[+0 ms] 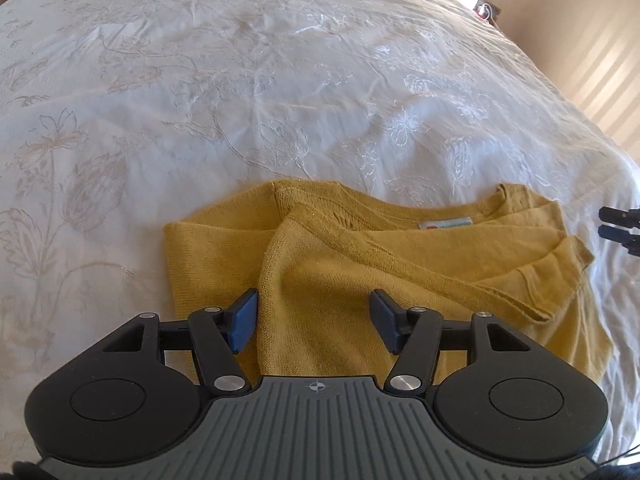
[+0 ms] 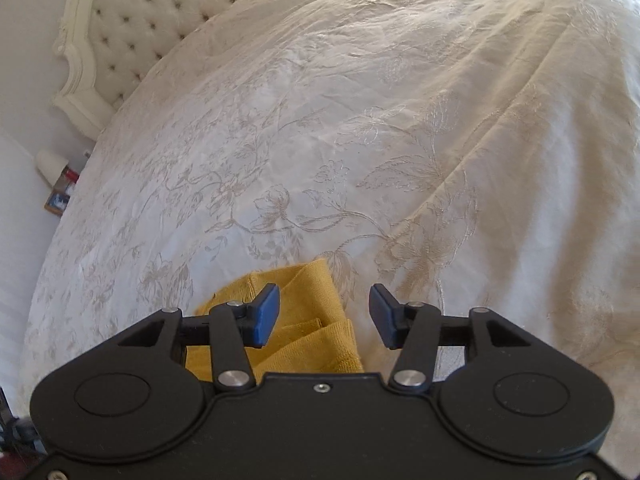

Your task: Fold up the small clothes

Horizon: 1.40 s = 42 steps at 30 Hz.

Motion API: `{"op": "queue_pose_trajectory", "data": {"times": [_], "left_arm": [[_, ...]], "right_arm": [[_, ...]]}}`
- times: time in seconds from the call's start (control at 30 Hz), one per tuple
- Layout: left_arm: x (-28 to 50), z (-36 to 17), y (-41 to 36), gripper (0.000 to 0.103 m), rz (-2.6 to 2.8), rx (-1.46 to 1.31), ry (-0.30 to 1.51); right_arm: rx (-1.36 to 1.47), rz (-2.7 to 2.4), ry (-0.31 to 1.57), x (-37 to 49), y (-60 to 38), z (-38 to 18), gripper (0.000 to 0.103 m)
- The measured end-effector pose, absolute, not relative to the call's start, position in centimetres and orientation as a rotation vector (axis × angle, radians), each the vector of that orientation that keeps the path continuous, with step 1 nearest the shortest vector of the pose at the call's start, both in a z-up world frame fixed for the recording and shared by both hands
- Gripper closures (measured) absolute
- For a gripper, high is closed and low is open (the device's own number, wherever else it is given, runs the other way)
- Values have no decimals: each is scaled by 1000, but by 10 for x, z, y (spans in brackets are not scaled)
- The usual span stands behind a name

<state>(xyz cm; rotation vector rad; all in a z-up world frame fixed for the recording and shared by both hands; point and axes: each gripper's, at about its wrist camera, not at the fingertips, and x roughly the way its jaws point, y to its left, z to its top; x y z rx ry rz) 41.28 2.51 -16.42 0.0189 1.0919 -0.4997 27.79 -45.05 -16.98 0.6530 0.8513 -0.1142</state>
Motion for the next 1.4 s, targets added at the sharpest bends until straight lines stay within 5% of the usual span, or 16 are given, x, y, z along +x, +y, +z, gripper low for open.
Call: {"op": "queue_pose_trajectory", "data": {"times": [0.2, 0.33, 0.73, 0.97, 1.23, 1.4], "left_arm": [[420, -171, 17, 48, -518, 7, 1112], [421, -169, 25, 87, -493, -108, 1112], [420, -171, 22, 88, -437, -119, 1107], [423, -166, 31, 88, -362, -187, 1067], [422, -172, 34, 88, -367, -177, 1088], [421, -182, 33, 87, -341, -198, 1100]], "right_arm": [[536, -76, 922, 266, -447, -176, 45], [429, -35, 951, 258, -443, -177, 45], [39, 142, 1024, 289, -403, -194, 46], [302, -27, 878, 341, -441, -176, 48], [30, 213, 977, 286, -401, -170, 48], [136, 357, 985, 255, -364, -166, 48]]}}
